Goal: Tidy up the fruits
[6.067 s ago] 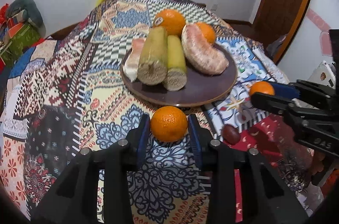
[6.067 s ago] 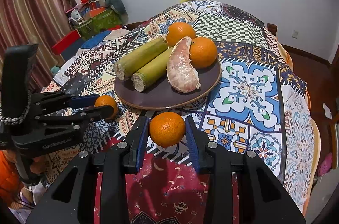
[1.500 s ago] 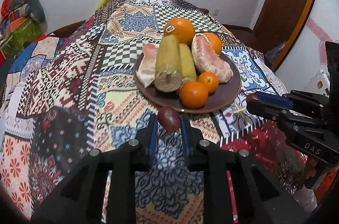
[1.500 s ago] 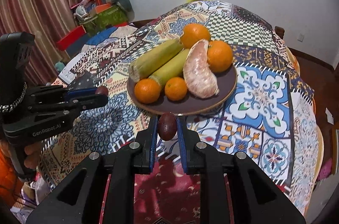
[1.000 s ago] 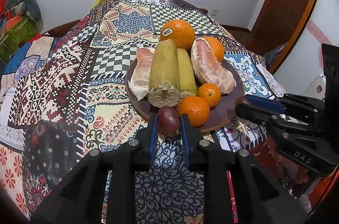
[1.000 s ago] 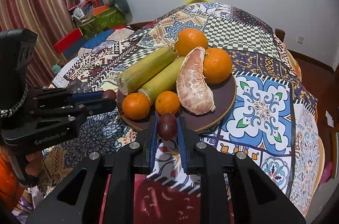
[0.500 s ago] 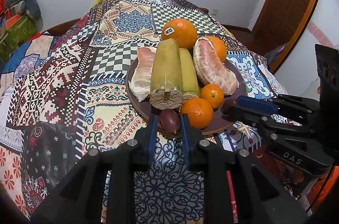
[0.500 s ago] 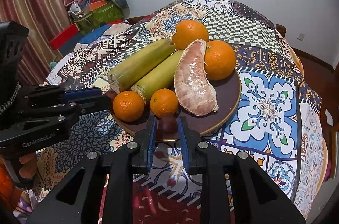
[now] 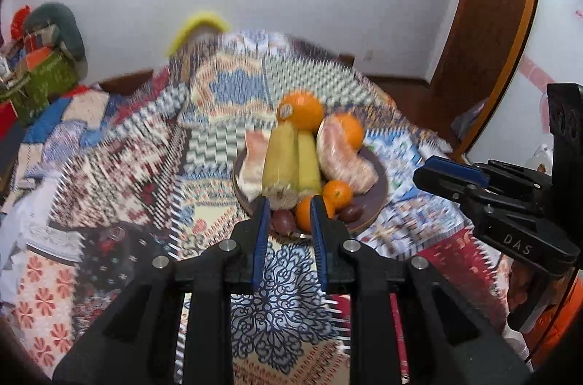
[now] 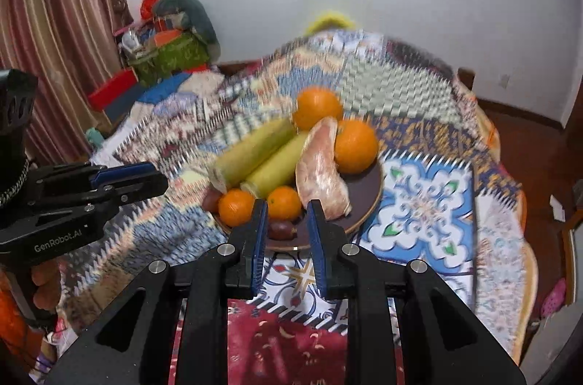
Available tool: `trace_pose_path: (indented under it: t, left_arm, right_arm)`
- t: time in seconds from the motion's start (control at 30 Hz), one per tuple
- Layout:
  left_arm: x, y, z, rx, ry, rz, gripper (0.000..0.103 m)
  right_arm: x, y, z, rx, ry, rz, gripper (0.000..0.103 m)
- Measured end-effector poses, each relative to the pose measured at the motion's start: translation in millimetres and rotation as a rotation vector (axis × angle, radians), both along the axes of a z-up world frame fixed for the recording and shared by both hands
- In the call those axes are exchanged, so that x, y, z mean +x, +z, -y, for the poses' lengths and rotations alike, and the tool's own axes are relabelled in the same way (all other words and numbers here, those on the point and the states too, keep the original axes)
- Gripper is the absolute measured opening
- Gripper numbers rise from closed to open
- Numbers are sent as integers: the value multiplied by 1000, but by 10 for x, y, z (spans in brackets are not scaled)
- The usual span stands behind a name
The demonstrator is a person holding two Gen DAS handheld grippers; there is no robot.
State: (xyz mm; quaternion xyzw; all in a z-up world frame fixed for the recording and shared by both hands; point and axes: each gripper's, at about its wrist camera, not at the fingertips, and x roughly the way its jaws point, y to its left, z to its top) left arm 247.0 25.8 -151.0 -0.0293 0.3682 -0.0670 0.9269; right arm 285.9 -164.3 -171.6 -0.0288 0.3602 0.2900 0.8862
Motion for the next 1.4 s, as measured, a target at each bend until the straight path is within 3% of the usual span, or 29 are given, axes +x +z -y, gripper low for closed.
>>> trace_pose_path:
  t: [0.33,0.47,0.53,0.7,0.93,1.07,1.13,1.4]
  left_arm:
    - [-814,1008,102,10,31,277,21]
    - [-1157,1300,141,21,50,379,28]
    - [-1326,1420,160,29,65,423,31]
    - [-1598,1583,190,43,93,494,61]
    - [-1802,1679,176,47,116,534,84]
    - [-1871,1692,192,52,125,553,95]
    - [-1896,1689,194,51,126,558,98]
    - [-1990,1685,238,59,131,579,103]
  right_arm:
    - [-734,984,229,115,-34,261,20]
    - [-1076,1300,277,159,-40,357,21]
    - [-1211,1401,294,176,-47,394,30]
    - [-1542,1573,281,187,-75,498,53]
    - [-1711,1629,250,210,-116,552,84]
    - [-1700,1650,261,219,-147,558,92]
    - [-1714,1665,266,219,-159,562,101]
    - [-1900,1637,354,208,-189,587,103]
